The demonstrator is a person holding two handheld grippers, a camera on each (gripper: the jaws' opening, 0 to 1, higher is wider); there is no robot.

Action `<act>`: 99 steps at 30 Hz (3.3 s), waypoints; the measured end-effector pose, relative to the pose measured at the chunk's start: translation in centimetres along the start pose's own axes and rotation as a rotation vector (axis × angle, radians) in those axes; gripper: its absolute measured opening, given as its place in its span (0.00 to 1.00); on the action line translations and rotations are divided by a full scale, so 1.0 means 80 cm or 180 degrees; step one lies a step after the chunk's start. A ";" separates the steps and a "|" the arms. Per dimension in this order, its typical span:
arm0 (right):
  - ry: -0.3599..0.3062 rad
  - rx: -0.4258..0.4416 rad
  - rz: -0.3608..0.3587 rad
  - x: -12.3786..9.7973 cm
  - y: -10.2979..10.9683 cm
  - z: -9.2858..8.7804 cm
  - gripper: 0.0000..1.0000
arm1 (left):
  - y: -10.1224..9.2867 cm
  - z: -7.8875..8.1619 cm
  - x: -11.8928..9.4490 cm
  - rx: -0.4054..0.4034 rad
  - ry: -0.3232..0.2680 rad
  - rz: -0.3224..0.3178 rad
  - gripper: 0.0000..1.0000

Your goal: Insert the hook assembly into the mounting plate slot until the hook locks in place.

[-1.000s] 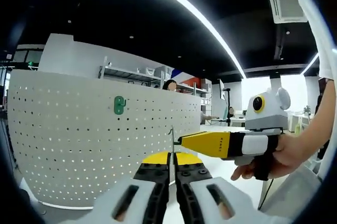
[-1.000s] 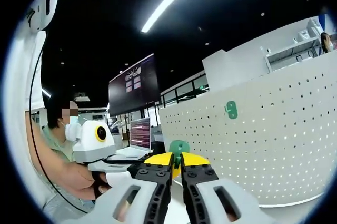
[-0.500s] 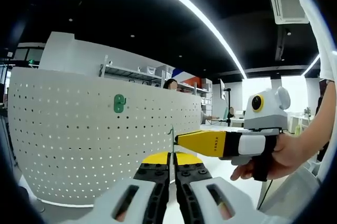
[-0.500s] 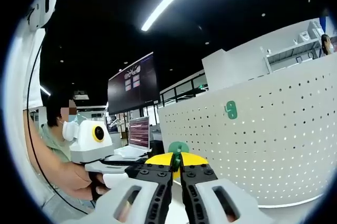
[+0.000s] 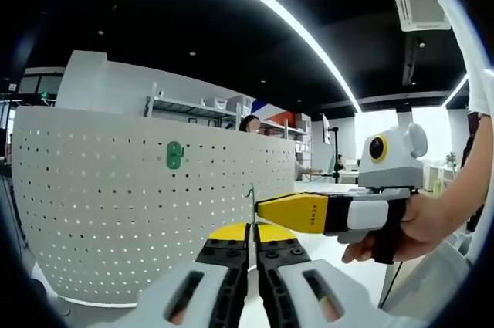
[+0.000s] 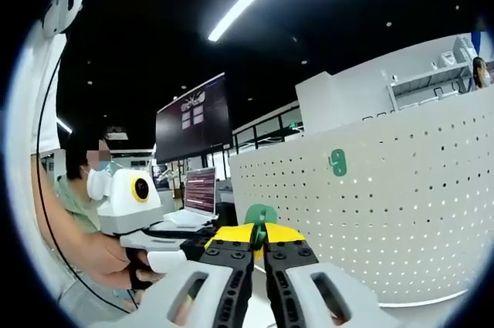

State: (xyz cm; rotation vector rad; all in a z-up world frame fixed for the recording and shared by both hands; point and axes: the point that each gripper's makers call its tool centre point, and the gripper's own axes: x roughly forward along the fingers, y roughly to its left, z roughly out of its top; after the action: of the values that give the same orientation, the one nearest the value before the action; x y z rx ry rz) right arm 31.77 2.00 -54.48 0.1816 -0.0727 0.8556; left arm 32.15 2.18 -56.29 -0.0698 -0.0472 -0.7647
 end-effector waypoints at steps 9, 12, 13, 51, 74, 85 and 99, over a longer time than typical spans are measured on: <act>0.0023 0.0002 -0.0025 0.000 0.001 0.000 0.00 | 0.000 0.001 -0.001 0.0043 -0.0018 0.0009 0.02; 0.0030 0.0005 -0.0020 0.001 0.002 0.001 0.00 | 0.000 0.001 -0.001 0.0055 -0.0021 0.0016 0.03; 0.0029 0.0003 -0.0017 0.000 0.002 0.001 0.00 | 0.000 0.002 -0.001 0.0072 -0.0029 0.0013 0.03; 0.0304 -0.0690 -0.0034 0.001 0.009 -0.014 0.01 | 0.013 -0.031 -0.004 0.0025 0.0288 0.0108 0.77; 0.0190 -0.0509 -0.0469 0.007 -0.035 0.012 0.01 | 0.032 -0.032 -0.023 0.0096 0.0280 0.0210 0.75; 0.0153 -0.0563 -0.0738 0.018 -0.065 0.030 0.01 | 0.046 -0.036 -0.042 0.0094 0.0266 0.0306 0.74; 0.0104 -0.0585 -0.0988 0.025 -0.097 0.048 0.01 | 0.050 -0.042 -0.063 0.0075 0.0247 0.0392 0.73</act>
State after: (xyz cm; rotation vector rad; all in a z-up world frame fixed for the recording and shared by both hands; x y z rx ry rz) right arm 38.98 -2.16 -51.44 0.0050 -0.0895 0.5384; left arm 31.36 8.30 -60.20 -0.0204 0.0217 -0.6429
